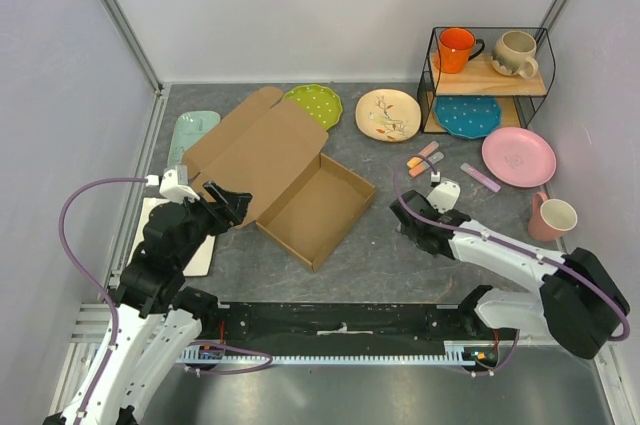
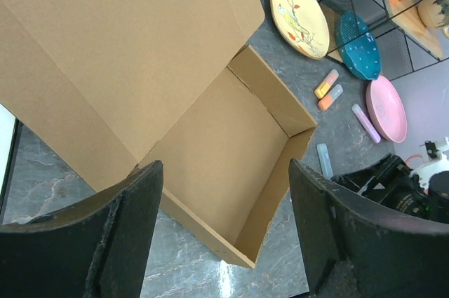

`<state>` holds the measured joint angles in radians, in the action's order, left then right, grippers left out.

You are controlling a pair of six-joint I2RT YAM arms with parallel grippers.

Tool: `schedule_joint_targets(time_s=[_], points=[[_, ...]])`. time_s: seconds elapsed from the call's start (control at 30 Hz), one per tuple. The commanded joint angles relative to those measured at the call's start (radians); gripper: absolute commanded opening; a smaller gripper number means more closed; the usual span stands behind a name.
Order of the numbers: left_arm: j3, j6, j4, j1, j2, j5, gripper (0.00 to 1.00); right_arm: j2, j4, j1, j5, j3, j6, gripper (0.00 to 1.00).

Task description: Fold the paper box

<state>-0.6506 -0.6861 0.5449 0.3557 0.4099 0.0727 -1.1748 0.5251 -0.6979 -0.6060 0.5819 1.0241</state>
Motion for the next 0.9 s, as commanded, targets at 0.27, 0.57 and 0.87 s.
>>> schedule_joint_targets(time_s=[0.27,0.57,0.87], points=[[0.011,0.013,-0.011,0.006,0.0,-0.011,0.79,-0.128,-0.157,0.034,0.001,-0.039,-0.07,0.62],[0.022,0.003,-0.019,0.006,0.004,-0.021,0.79,-0.048,-0.16,0.023,0.031,-0.087,-0.094,0.22],[0.008,0.008,-0.026,0.006,0.02,0.002,0.79,0.106,-0.007,-0.19,-0.074,0.251,-0.229,0.17]])
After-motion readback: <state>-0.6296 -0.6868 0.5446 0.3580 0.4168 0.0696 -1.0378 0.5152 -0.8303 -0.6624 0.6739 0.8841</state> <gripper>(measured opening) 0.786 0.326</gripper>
